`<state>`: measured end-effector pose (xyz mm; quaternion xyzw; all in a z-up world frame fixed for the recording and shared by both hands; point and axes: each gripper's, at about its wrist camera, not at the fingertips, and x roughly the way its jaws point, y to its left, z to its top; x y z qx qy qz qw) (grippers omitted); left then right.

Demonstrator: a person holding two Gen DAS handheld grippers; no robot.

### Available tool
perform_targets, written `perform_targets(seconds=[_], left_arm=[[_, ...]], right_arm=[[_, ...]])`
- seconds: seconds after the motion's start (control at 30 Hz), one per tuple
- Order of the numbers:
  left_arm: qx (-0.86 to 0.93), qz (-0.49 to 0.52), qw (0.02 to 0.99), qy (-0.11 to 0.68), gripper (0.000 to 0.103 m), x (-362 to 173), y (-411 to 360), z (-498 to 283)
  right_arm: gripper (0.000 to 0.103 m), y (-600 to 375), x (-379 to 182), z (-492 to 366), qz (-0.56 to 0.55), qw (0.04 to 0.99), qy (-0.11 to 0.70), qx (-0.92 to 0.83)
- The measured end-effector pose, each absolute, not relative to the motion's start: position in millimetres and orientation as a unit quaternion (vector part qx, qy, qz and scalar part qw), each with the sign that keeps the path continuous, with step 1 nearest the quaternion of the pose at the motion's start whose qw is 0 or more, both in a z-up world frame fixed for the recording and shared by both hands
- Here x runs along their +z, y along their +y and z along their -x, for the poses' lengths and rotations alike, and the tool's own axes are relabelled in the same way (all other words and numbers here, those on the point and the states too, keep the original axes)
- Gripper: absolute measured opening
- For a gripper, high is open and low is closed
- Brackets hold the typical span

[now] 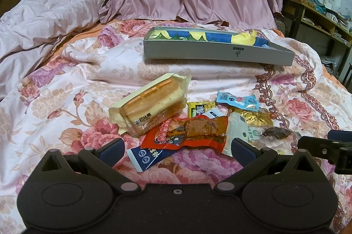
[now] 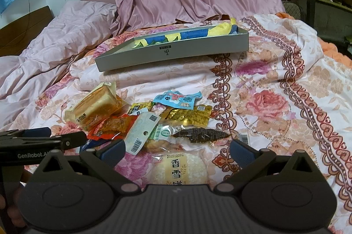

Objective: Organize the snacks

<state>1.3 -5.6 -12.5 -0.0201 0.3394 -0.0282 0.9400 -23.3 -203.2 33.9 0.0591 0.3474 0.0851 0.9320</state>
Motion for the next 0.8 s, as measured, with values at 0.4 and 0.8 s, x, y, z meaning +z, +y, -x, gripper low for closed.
perform_targets(seconds=[0.4,0.8], left_arm=[[-0.041,0.021,0.938,0.343,0.102,-13.4,-2.8,-3.5],[-0.059,0.053,0.932,0.354,0.102,-28.2,2.9,-14.0]], right_arm=[[0.103,-202.5,34.1,25.7,-0.051,0.935,0.340,0.083],[0.103,-239.5,40.9,25.5,-0.069,0.944,0.322,0.026]])
